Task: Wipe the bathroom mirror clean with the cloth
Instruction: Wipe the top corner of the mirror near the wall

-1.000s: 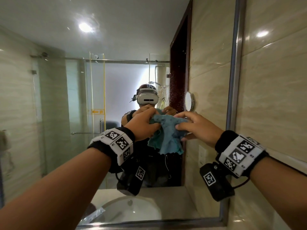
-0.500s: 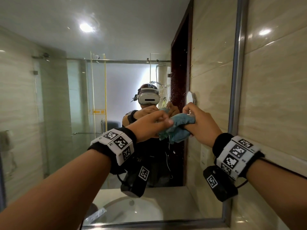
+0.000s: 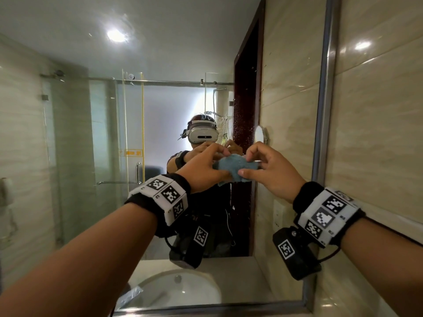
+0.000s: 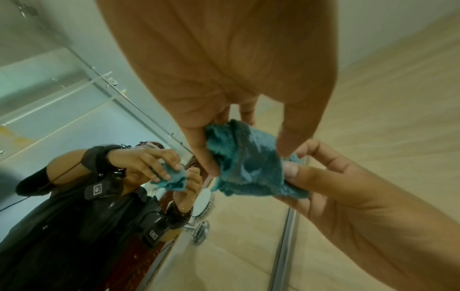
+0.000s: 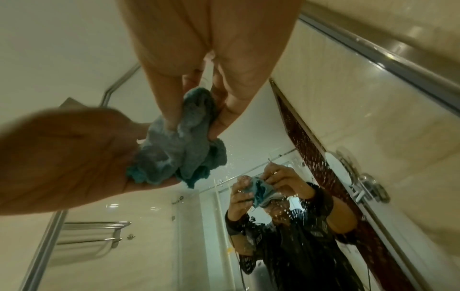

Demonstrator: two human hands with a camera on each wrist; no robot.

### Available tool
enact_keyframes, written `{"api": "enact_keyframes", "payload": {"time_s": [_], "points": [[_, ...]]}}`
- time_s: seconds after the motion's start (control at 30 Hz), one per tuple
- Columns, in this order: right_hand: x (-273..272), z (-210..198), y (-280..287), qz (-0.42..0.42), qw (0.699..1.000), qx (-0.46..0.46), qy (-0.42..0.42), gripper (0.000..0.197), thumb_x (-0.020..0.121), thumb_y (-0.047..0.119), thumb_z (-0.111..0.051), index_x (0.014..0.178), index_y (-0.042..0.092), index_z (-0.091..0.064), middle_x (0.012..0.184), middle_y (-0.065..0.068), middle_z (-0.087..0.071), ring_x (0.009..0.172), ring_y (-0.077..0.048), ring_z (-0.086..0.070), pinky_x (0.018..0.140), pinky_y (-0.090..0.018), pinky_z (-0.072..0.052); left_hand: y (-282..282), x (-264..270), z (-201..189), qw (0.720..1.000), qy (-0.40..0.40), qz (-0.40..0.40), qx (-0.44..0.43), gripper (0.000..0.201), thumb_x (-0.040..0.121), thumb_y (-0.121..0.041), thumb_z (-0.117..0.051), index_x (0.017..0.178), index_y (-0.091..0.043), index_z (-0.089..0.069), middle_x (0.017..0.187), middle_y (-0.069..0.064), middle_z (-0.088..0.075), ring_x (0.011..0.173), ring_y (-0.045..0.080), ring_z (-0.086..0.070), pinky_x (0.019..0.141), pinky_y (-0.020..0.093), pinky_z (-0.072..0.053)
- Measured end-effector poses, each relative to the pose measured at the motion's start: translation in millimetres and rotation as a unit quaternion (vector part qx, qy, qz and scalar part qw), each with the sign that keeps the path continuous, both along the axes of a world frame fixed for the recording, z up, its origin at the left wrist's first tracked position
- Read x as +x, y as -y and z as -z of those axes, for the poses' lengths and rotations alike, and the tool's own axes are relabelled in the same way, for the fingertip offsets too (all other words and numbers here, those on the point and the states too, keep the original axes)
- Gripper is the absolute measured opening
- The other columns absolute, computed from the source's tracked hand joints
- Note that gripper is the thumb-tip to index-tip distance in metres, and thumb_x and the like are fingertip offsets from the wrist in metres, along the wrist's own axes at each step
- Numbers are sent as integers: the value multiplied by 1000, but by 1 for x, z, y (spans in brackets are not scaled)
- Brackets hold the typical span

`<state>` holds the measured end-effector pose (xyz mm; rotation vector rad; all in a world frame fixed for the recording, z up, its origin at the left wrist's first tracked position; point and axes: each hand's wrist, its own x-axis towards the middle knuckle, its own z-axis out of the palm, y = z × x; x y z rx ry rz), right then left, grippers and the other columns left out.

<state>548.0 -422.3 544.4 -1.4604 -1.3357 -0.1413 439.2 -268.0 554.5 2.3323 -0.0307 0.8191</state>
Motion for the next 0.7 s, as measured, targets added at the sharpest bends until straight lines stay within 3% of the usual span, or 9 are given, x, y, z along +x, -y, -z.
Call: {"api": "enact_keyframes", "payload": {"time_s": [0.07, 0.13, 0.23, 0.33, 0.4, 0.5, 0.57, 0.63, 0.7], "points": [[2, -2, -2, 18, 1000, 19, 1, 38, 72, -1, -76, 87, 20, -48, 102, -9, -61, 92, -19, -66, 76, -40, -58, 0, 0, 0, 999, -20, 13, -37, 35, 84, -14, -65, 114, -19, -47, 115, 3, -55, 98, 21, -62, 83, 36, -56], [3, -3, -5, 17, 998, 49, -27, 45, 70, 1, -78, 91, 25, -46, 106, -9, -60, 94, -17, -65, 74, -35, -58, -1, 1, 1, 999, 11, 16, -49, 32, 84, -11, -65, 111, -17, -48, 114, 2, -54, 96, 17, -62, 80, 34, -57], [4, -1, -12, 2, 993, 59, -103, 37, 77, 19, -74, 102, 26, -48, 112, -4, -60, 99, -20, -64, 73, -29, -56, 1, 8, 2, 992, 74, 35, -95, 25, 85, -5, -63, 101, -19, -49, 106, 2, -56, 92, 15, -63, 76, 29, -57], [6, 3, -23, -16, 988, 75, -137, 27, 85, 17, -66, 106, 18, -49, 111, -8, -60, 102, -25, -63, 79, -37, -57, 6, 22, 3, 991, 90, 18, -95, 22, 89, -10, -61, 103, -12, -45, 104, -2, -57, 87, 11, -63, 67, 19, -56], [9, 1, -26, 18, 991, 102, -89, 23, 85, 9, -66, 98, 19, -50, 107, -8, -58, 99, -24, -62, 79, -38, -57, 3, 36, 4, 997, 66, -16, -35, 25, 88, -20, -63, 106, -15, -46, 115, 4, -54, 99, 15, -61, 72, 15, -52], [22, -11, -22, 143, 982, 126, 4, 29, 83, 2, -65, 98, 22, -51, 104, 0, -47, 90, -7, -55, 72, -6, -47, -8, 47, -3, 992, -5, -91, 85, 46, 84, -39, -64, 124, -30, -44, 135, 6, -33, 123, 24, -43, 97, 32, -46], [33, -24, -19, 210, 967, 129, 70, 37, 82, -5, -60, 108, 20, -52, 110, 1, -37, 91, -4, -48, 71, 3, -38, -10, 45, -14, 971, 22, -158, 180, 57, 82, -45, -64, 132, -36, -38, 138, 2, -30, 128, 23, -35, 106, 45, -36], [46, -37, -23, 273, 943, 125, 141, 46, 81, -6, -57, 119, 19, -48, 115, 2, -34, 97, -7, -46, 75, -2, -38, -13, 44, -24, 930, 47, -229, 283, 65, 82, -46, -62, 138, -36, -31, 142, 1, -29, 132, 24, -28, 111, 50, -25], [63, -49, -34, 323, 918, 113, 200, 42, 83, -3, -56, 119, 18, -50, 118, -3, -40, 101, -16, -48, 82, -14, -43, -20, 50, -31, 889, 36, -282, 359, 78, 81, -51, -61, 144, -35, -19, 149, 1, -19, 139, 24, -16, 115, 54, -11]]}}
